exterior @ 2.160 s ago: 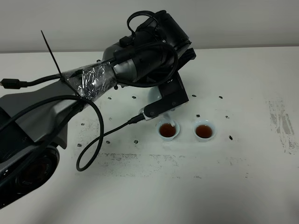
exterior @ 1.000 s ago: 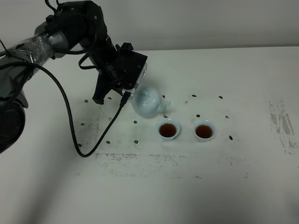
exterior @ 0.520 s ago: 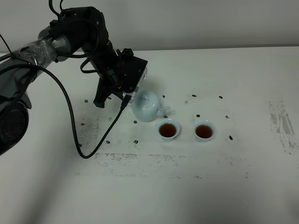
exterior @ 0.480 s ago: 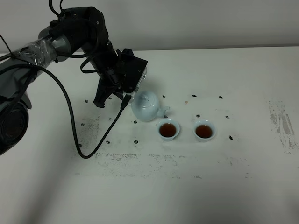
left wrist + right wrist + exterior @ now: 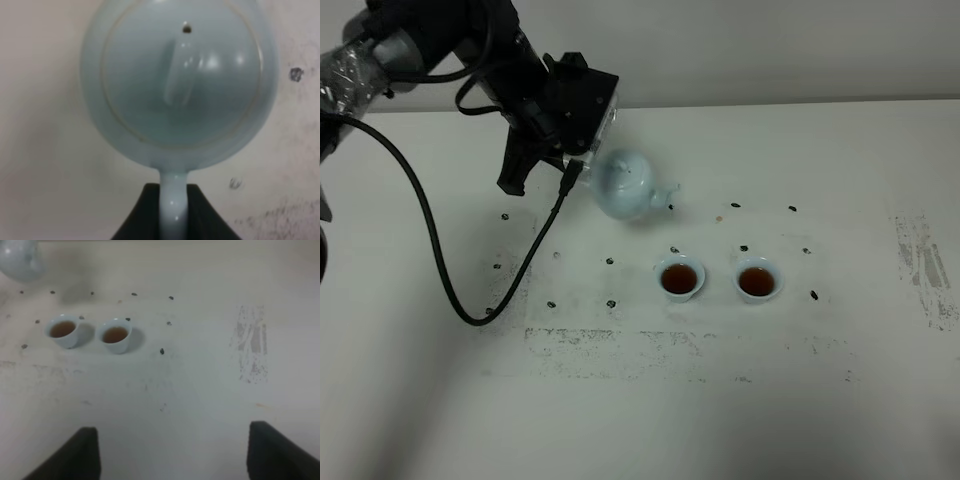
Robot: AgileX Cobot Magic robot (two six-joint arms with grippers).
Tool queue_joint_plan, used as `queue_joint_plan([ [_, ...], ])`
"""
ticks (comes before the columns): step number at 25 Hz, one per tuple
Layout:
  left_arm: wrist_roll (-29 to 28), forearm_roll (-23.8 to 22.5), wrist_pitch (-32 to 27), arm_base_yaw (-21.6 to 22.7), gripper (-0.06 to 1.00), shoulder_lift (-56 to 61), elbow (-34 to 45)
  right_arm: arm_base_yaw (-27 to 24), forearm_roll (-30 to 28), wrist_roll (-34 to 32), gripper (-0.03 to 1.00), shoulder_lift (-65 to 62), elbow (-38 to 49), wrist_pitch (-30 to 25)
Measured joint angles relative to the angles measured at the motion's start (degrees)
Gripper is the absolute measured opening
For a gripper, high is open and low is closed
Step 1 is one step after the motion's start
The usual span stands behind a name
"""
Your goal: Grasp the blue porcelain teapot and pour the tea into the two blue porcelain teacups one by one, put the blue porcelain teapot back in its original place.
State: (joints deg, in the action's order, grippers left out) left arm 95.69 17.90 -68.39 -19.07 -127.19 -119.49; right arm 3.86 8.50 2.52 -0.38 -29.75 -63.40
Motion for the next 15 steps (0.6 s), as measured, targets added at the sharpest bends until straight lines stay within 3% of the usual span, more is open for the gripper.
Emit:
queue_joint_plan([
  [8, -4.8, 1.7, 0.0, 0.0, 0.01, 5.7, 0.4, 0.0, 0.0, 0.0, 0.59, 0.0, 0.0, 0.0],
  [15, -8.7, 1.4, 0.1, 0.1, 0.01, 7.5, 5.7, 0.0, 0.0, 0.0, 0.59, 0.0, 0.0, 0.0],
])
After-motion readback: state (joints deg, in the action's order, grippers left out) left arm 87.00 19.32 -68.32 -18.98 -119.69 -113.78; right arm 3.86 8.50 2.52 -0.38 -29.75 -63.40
